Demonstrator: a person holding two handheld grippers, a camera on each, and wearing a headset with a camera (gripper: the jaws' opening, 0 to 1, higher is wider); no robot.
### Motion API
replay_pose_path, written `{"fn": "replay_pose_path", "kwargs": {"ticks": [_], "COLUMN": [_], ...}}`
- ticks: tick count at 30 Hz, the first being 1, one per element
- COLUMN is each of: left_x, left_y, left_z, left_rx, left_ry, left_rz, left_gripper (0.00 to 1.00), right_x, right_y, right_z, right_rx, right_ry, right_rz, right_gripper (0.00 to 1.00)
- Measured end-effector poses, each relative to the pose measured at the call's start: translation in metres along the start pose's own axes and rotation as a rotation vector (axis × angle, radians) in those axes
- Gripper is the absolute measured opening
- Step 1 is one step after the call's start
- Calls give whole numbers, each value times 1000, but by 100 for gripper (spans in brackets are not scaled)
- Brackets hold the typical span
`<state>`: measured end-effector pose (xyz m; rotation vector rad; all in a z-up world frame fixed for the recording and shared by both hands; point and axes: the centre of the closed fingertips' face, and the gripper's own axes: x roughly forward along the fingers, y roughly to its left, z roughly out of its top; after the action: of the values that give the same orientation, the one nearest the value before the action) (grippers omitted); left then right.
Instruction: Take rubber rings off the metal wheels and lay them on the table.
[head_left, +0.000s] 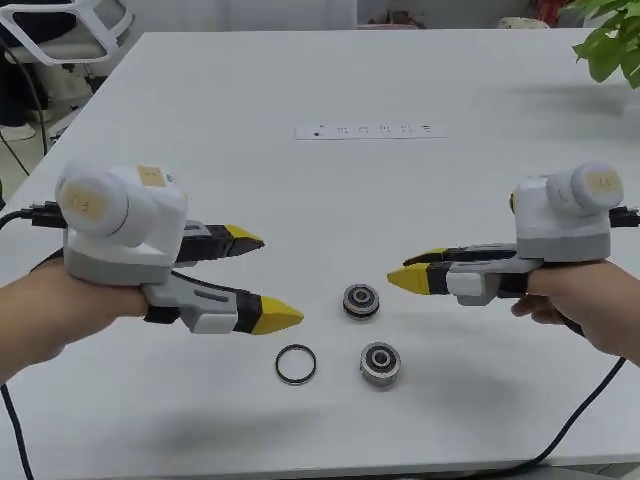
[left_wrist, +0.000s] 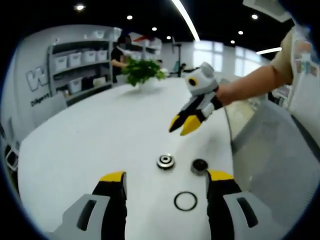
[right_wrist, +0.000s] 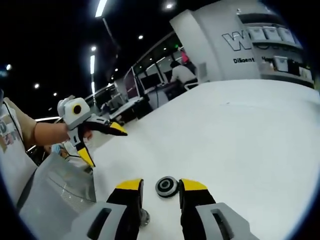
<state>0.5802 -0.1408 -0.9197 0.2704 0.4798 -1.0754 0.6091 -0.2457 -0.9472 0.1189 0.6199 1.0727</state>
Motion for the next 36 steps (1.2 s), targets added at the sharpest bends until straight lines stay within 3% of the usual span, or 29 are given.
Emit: {"fn": "replay_pose_path", "kwargs": {"ticks": [17, 36], "left_x": [23, 48], "left_y": [7, 3], "left_z": [0, -8], "left_rx": [2, -21], "left_ry": [12, 21], "left_rz": [-14, -33], "left_gripper": [60, 54], "right_x": [-4, 9], "right_y": [-22, -20], "right_z": [-15, -31], "right_rx": [-44, -108], "right_ry": [34, 70], "right_rz": [-47, -24], "right_gripper": [27, 28]}}
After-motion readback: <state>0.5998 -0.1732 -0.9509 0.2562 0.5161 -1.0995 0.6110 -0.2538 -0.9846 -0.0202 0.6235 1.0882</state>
